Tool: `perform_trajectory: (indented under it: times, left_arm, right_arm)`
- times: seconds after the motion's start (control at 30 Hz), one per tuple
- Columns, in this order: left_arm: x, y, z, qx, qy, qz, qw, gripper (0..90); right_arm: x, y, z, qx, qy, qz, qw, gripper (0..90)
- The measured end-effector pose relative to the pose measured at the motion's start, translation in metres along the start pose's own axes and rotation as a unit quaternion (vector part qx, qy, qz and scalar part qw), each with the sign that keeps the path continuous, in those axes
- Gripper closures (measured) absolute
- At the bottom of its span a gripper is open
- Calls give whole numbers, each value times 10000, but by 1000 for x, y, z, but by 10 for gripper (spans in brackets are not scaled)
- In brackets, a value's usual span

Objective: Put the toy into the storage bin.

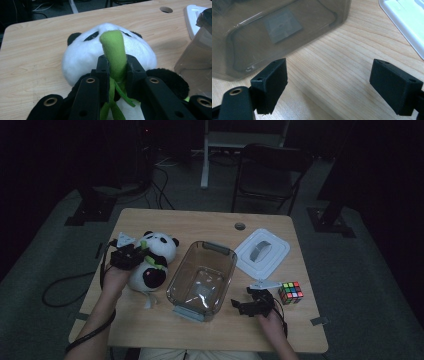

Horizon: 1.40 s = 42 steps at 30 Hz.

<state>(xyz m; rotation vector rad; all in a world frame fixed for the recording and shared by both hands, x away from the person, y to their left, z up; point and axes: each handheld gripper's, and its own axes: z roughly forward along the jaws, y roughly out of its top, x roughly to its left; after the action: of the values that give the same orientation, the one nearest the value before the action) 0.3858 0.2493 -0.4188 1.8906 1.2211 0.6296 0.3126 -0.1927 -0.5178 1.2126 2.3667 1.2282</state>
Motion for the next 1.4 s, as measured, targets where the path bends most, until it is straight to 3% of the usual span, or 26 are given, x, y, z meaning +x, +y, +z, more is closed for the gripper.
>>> perform_trajectory:
  times: [0.27, 0.47, 0.8, 1.03, 1.1, 1.4]
  left_arm:
    - [2, 6, -18, -201, -125, -63, 9997, 766]
    - [3, 12, -30, -359, -84, -42, 9993, 766]
    - [5, 20, -45, -536, -67, -108, 9985, 766]
    - [3, 32, -60, -771, -47, -106, 9970, 766]
    - [3, 36, -64, -797, -143, -42, 9967, 766]
    - [5, 56, -90, -1168, -189, -72, 9930, 767]
  right_arm:
    - [4, 3, 1, -100, 96, -23, 9999, 143]
    - [11, 7, 6, -85, 19, -176, 9998, 143]
    - [24, 16, 20, -95, 113, -343, 9993, 141]
    - [36, 25, 32, -54, 203, -508, 9985, 139]
    - [41, 30, 38, -31, 243, -568, 9981, 138]
    - [56, 43, 56, 45, 403, -718, 9966, 138]
